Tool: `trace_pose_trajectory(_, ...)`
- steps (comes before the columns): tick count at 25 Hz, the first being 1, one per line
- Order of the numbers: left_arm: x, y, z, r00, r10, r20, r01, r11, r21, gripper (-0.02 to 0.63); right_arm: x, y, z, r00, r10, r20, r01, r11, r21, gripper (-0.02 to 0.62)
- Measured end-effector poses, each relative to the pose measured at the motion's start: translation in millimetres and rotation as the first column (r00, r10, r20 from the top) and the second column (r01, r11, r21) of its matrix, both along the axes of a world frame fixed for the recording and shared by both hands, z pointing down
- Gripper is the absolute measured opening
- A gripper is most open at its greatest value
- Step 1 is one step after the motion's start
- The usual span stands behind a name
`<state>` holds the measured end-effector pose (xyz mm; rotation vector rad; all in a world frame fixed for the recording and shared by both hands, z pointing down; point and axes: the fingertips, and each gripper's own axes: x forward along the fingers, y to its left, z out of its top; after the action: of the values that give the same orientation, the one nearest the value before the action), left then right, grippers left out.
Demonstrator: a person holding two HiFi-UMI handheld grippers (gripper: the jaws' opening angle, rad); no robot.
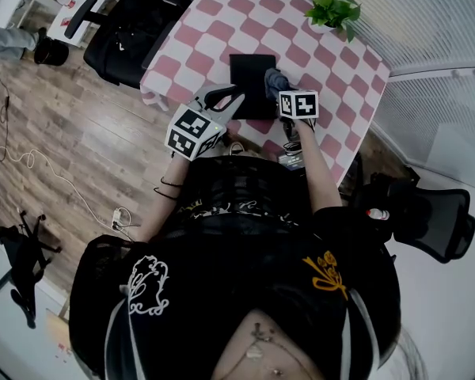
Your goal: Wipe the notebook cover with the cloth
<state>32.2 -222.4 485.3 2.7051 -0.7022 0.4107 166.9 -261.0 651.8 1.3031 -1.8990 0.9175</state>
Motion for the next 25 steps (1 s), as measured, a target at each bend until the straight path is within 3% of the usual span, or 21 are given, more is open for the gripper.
trace_pose_trajectory(5,-2,0,-2,1.0,-0.008,-0.002,0.008,1.0,0.006,0.075,6,3,1,1.0,0.026,0.005,-0.026,1.0,-0.007,0.132)
trace_pose_trajectory(13,-10,-2,-2,0.999,-0.037,0.001,0.037,0.999,0.006,0.075,-7,4,-17,1.0,-0.009,-0.001,0.009,1.0,0.013,0.132)
trace_pose_trajectory(25,-21,-2,0,0.997,-0.083,0.003,0.083,0.997,-0.001,0.075,-110,35,-28,0.968,-0.226,0.106,0.224,0.974,0.036,0.132)
